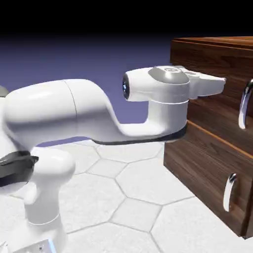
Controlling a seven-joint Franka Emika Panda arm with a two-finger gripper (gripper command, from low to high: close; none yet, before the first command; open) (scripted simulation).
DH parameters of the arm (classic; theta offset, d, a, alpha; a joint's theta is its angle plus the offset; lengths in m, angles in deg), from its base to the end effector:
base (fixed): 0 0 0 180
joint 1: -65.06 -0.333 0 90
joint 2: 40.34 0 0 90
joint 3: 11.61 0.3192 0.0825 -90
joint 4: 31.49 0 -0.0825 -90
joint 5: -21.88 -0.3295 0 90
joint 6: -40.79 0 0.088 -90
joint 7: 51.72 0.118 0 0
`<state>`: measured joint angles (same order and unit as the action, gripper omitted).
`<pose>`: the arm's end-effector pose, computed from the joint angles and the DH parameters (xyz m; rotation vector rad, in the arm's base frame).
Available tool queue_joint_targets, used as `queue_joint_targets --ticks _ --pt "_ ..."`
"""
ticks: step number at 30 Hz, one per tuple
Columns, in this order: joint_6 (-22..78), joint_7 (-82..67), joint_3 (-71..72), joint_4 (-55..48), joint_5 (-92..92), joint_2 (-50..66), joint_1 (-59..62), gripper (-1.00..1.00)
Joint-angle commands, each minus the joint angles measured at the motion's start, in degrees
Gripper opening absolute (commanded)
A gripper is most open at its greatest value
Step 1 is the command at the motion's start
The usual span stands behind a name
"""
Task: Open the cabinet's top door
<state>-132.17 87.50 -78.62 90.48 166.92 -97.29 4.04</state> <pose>0.3952 -0.1697 0.5757 -1.7681 0.6785 -1.7327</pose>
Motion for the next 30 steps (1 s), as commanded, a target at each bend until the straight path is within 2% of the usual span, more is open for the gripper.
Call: queue_joint_targets --ticks 1,8,10,15,16,30 --pt "0.0 1.7 -1.2 -0.7 2.5 -0.4 -1.0 0.00" --pt "0.1 13.3 -9.2 -5.4 19.9 -3.3 -8.3 0.00" --pt "0.2 13.9 -9.6 -5.6 20.8 -3.5 -8.6 0.00" --pt "0.2 13.8 -14.7 -14.3 21.0 -2.1 -18.7 0.00" --pt "0.2 13.8 -14.7 -14.3 21.0 -2.1 -18.7 -1.00" --pt "12.7 26.9 1.7 8.6 19.6 6.9 8.1 -1.00"
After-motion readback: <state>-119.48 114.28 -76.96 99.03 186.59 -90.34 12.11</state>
